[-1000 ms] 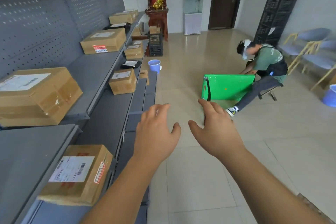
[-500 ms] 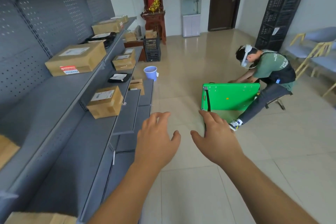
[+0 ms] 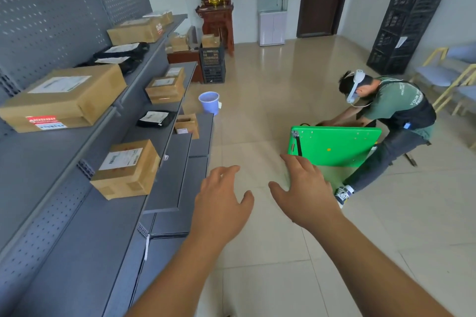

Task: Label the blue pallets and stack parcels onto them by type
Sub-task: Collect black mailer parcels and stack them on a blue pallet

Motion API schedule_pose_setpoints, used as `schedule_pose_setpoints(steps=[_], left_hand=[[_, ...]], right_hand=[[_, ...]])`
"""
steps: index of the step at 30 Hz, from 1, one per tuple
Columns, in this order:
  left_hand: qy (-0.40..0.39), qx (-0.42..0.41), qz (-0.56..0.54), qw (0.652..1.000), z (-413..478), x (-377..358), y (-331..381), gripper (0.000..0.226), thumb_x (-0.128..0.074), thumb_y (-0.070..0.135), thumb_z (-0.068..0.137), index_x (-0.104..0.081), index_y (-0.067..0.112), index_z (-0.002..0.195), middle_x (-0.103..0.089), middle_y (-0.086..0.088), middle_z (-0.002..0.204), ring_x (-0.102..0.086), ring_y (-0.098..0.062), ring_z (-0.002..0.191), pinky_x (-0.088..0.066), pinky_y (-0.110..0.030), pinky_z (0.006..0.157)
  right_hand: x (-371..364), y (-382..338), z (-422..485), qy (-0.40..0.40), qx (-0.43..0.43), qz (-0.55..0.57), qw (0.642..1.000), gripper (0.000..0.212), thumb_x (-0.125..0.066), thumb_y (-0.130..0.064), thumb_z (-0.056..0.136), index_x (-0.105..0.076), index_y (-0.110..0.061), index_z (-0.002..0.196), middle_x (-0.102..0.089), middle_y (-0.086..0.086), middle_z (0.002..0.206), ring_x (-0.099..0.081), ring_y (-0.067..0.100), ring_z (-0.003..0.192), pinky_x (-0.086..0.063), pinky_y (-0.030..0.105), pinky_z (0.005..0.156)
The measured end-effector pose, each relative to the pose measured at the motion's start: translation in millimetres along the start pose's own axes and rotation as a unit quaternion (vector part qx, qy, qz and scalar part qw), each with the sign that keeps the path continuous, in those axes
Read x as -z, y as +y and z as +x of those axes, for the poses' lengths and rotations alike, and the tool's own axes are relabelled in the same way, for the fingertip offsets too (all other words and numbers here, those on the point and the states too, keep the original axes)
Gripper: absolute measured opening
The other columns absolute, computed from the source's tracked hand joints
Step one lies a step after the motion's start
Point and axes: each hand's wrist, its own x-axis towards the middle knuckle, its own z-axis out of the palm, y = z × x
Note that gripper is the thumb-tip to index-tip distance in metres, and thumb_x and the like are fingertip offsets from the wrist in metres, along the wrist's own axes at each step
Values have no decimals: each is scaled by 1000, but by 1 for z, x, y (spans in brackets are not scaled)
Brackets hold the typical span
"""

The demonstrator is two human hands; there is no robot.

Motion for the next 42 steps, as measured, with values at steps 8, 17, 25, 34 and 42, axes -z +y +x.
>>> schedule_pose_setpoints(steps=[8, 17, 25, 34, 42], left_hand=[[-4, -36, 12, 999, 141, 10, -37, 57, -58, 42, 94, -43, 31, 147, -42, 10, 147, -39, -17, 132, -40, -39, 104], [-23, -47, 18, 998, 270, -9, -46, 57, -57, 43, 94, -42, 30, 148, -42, 9, 149, -39, -21, 134, -38, -39, 106], [5, -29, 33, 999, 396, -49, -21, 57, -57, 44, 94, -42, 32, 148, -42, 10, 148, -36, -17, 136, -37, -37, 105], [28, 21, 43, 998, 508, -76, -6, 55, -59, 40, 92, -46, 31, 145, -45, 9, 146, -43, -19, 133, -42, -41, 103], [42, 64, 42, 996, 590, -82, -59, 58, -61, 39, 93, -44, 29, 147, -43, 7, 149, -40, -19, 134, -38, -37, 104]], right_hand=[[-24, -40, 129, 19, -32, 1, 999, 68, -57, -52, 89, -35, -33, 151, -43, -6, 152, -41, 24, 137, -39, 47, 108], [-44, -43, 248, 8, -46, 5, 999, 69, -57, -51, 90, -33, -32, 152, -39, -5, 156, -37, 25, 141, -36, 49, 110], [-45, -11, 380, -1, -14, 16, 1000, 69, -58, -50, 90, -33, -32, 152, -41, -5, 153, -40, 26, 138, -38, 49, 109], [-50, 11, 514, -39, 34, 29, 998, 67, -58, -45, 91, -35, -31, 152, -41, -5, 154, -42, 26, 136, -41, 47, 106], [-104, -18, 609, -77, 72, 34, 994, 67, -59, -44, 91, -36, -28, 152, -43, -4, 153, -43, 26, 134, -41, 43, 105]])
